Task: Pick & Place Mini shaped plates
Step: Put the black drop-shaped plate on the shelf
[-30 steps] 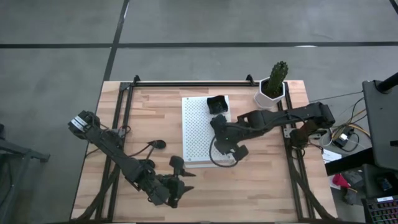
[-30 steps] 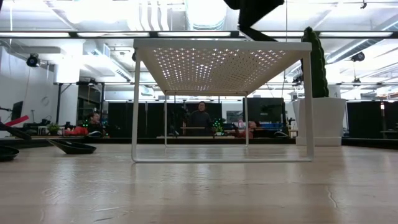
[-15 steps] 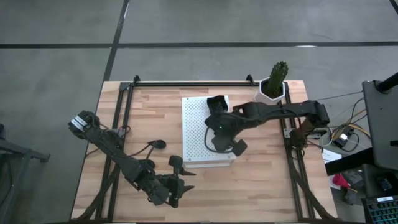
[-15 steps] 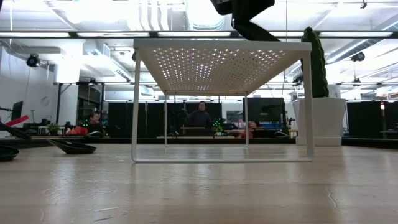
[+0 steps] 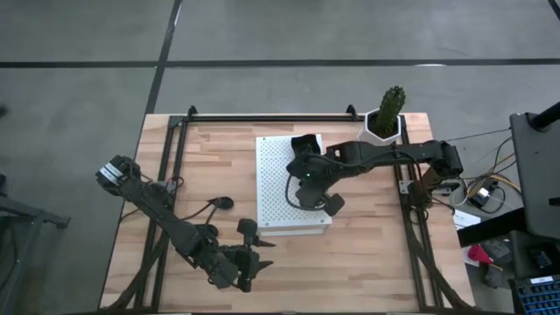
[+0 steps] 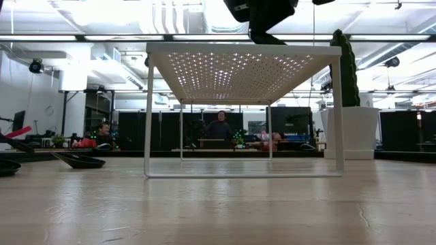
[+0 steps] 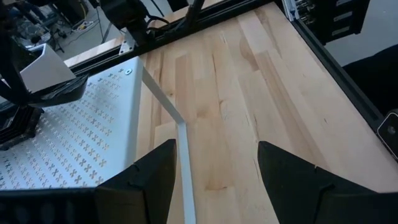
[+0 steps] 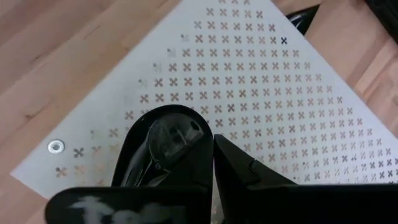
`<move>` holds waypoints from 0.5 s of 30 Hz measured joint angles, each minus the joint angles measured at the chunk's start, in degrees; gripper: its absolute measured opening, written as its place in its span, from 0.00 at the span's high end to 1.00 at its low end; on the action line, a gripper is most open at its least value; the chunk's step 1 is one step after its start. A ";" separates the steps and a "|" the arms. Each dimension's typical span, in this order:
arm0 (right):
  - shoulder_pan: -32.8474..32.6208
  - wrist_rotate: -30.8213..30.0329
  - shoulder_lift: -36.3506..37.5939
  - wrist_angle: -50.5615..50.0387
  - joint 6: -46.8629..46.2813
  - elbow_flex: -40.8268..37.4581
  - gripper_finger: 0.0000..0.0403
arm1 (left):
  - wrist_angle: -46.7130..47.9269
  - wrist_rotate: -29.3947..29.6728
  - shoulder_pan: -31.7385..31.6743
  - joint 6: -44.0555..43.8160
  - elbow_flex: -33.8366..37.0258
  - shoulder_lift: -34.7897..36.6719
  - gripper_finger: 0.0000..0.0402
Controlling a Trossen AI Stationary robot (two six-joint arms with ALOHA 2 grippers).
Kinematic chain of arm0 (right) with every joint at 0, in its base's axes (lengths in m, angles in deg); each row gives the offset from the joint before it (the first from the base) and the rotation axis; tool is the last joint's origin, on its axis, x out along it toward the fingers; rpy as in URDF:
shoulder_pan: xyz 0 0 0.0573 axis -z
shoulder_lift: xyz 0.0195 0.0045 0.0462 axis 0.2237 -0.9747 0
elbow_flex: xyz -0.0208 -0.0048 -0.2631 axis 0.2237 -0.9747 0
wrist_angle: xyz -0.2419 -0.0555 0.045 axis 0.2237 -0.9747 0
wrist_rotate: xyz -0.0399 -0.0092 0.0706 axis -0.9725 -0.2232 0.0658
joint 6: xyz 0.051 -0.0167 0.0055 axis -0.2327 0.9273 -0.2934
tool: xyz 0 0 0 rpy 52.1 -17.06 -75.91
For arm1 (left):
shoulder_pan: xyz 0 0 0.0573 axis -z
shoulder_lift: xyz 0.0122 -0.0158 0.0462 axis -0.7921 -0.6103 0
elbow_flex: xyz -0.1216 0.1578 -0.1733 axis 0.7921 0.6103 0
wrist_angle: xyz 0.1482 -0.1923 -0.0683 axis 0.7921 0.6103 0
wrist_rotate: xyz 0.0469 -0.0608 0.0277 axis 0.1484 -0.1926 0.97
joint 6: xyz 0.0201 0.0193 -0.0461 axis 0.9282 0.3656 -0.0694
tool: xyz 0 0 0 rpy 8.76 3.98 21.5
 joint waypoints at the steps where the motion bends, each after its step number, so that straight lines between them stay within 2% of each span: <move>1: 0.00 -0.03 0.00 0.06 0.00 -0.15 0.98 | 0.00 0.00 0.00 0.00 0.00 0.00 0.45; 15: -0.02 -2.97 0.00 1.66 -0.77 -3.29 0.97 | 0.05 -0.51 0.00 0.11 0.00 0.00 0.45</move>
